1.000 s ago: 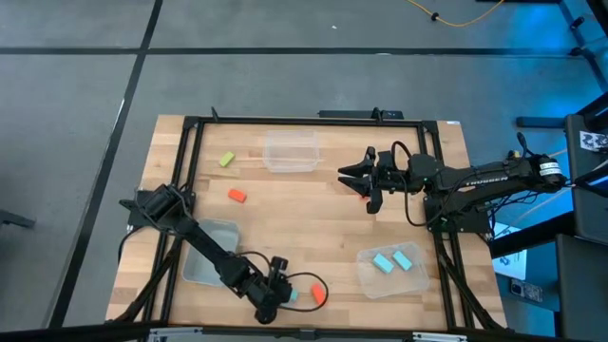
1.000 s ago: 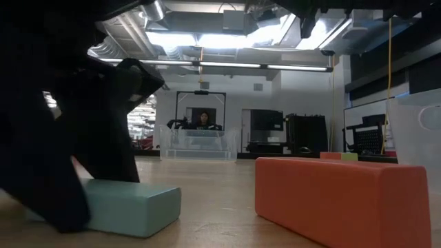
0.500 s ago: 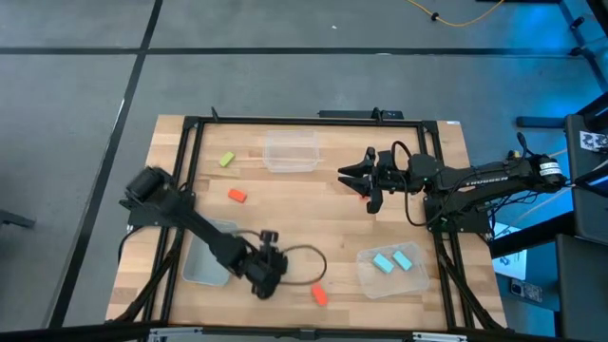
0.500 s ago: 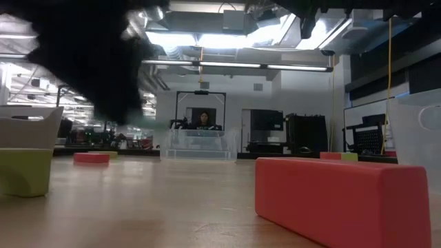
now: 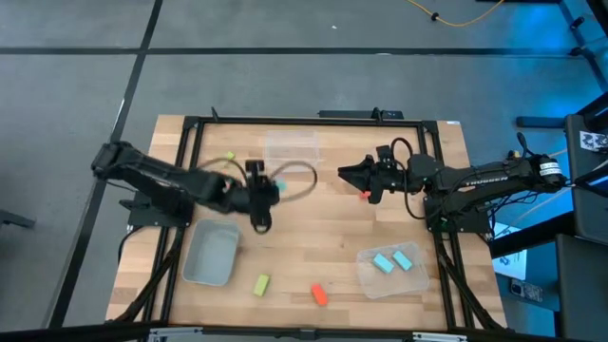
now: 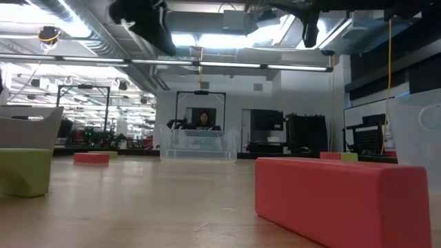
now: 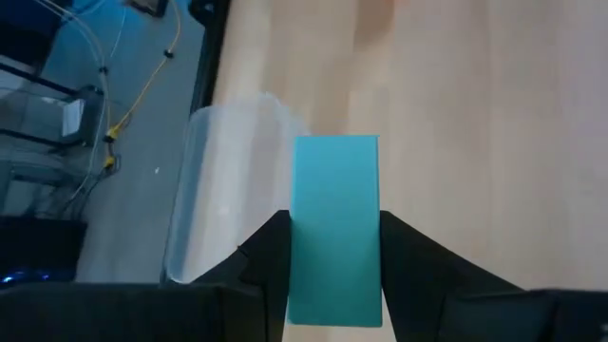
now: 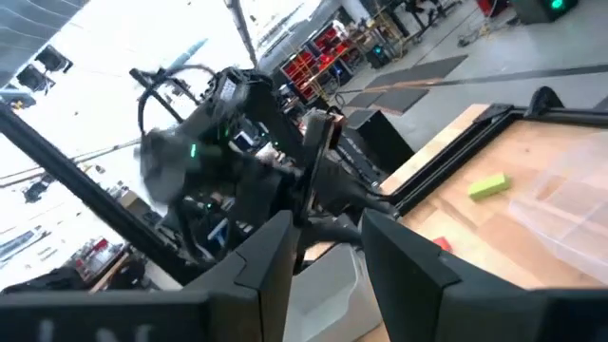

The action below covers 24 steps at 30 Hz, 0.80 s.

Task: Sort & place blocks by color
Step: Put the light blue half pillar block into the bottom transparent bin

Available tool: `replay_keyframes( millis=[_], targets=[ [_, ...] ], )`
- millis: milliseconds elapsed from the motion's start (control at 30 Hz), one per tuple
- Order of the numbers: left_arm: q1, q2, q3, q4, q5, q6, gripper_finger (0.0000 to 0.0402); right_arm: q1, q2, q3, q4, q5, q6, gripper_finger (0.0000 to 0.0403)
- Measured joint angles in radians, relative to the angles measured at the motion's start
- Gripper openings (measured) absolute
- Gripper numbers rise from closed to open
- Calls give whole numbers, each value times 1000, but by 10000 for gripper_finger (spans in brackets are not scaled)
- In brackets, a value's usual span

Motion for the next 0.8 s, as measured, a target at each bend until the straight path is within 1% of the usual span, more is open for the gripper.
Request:
replay_keyframes(
  millis=[67,133,233,333,400,500,633,800],
  targets=[
    [59,-41,-27,72,63,60,119,-1,0,0,-2,2,3,133],
    [118,-88,-71,141,154,115,119,-2,5,0,-2,2,5,133],
    [207,-157,-160,297,289,200,119,-2,21,0,-12,4,55,133],
    [290,-189,-227,432,389,261,119,-2,54,0,-20,4,134,133],
    [322,-183,-234,441,428,265,119,-2,88,0,-26,3,215,133],
    [319,-140,-204,444,440,260,119,-5,157,0,-25,0,323,133],
    [274,-55,-141,451,418,257,119,-16,250,0,-9,0,441,133],
    [211,72,-74,447,362,249,119,-21,324,0,75,-13,508,133]
  ],
)
